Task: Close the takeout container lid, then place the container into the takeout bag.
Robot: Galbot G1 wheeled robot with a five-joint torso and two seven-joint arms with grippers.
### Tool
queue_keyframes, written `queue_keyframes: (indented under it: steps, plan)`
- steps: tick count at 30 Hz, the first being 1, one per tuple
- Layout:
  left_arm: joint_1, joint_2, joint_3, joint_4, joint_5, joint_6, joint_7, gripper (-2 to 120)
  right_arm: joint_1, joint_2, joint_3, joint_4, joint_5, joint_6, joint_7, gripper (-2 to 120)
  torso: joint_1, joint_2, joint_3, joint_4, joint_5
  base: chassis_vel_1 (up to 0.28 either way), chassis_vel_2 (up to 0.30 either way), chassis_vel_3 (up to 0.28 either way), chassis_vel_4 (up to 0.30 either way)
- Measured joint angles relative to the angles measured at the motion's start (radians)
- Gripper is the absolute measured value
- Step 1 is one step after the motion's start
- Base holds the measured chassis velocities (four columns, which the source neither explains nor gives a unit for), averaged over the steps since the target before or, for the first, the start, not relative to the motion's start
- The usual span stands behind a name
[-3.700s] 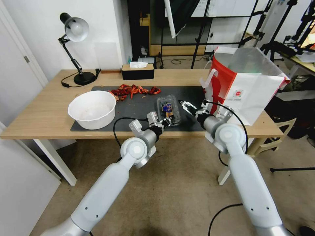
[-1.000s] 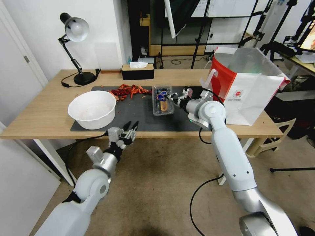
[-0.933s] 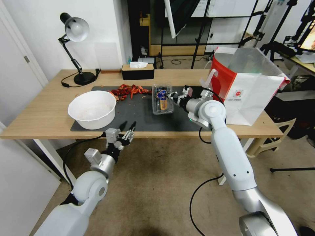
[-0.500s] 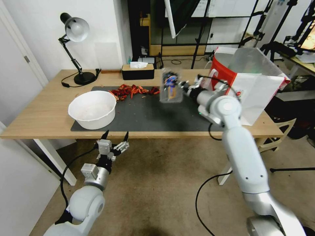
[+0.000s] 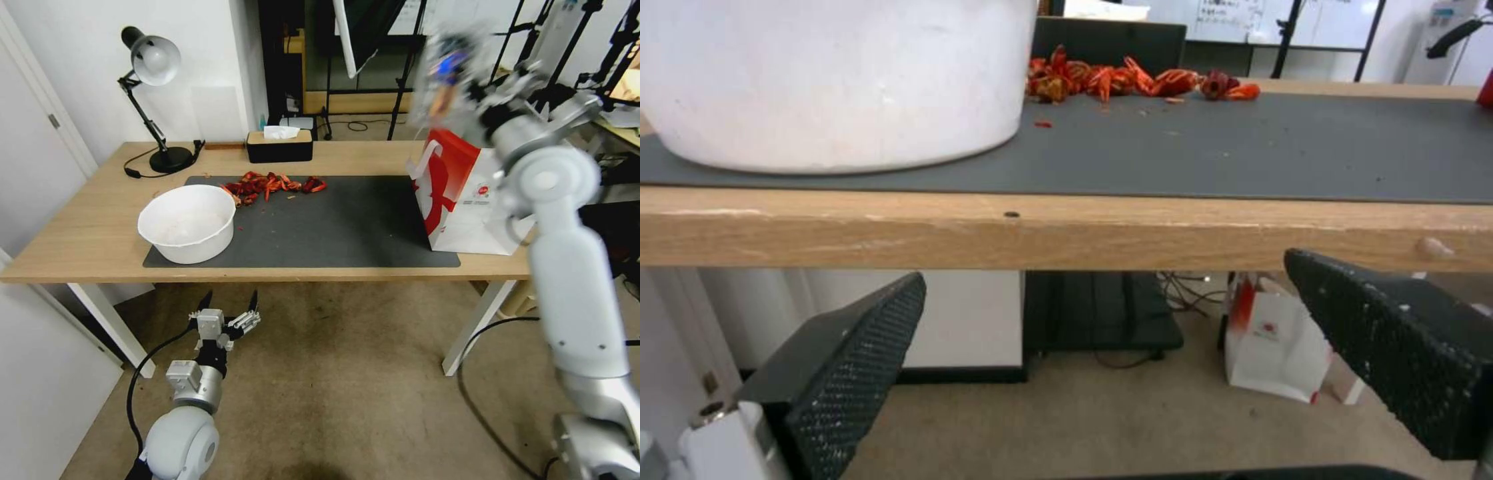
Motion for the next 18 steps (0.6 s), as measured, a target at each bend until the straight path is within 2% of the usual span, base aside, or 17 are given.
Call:
queue_keyframes:
  steps: [5,6,8,10,17,18]
  plan:
    - [-0.006,0.001,-0.001,0.008,-0.024,-0.009,0.003,100,0.045,-0.112,0.073,-0.091,-0.159,0.032,-0.036,0,0.0,0.0,0.0,-0.0003,0.0001,0.0,0.0,0.0,0.0]
    - [-0.006,0.001,-0.001,0.008,-0.024,-0.009,0.003,100,0.045,-0.112,0.073,-0.091,-0.159,0.032,-0.036,0,0.0,0.0,0.0,-0.0003,0.0001,0.0,0.0,0.0,0.0]
    - [-0.014,0.006,-0.001,0.012,-0.035,-0.009,0.006,100,0.018,-0.141,0.081,-0.124,-0.267,0.051,-0.083,0,0.0,0.0,0.0,-0.0003,0.0,0.0,0.0,0.0,0.0]
    - [-0.021,0.01,0.002,0.015,-0.039,-0.008,0.007,100,-0.017,-0.153,0.086,-0.13,-0.311,0.055,-0.102,0,0.0,0.0,0.0,-0.0003,0.0004,0.0,0.0,0.0,0.0]
    - [-0.042,0.017,0.019,0.02,-0.055,0.006,0.005,100,-0.11,-0.142,0.115,-0.108,-0.287,0.017,-0.071,0,0.0,0.0,0.0,-0.0002,0.0,0.0,0.0,0.0,0.0]
    - [-0.042,0.018,0.018,0.02,-0.058,0.008,0.004,100,-0.118,-0.136,0.115,-0.1,-0.263,0.004,-0.044,5,0.0,0.0,0.0,0.0,-0.0002,0.0,0.0,0.0,0.0]
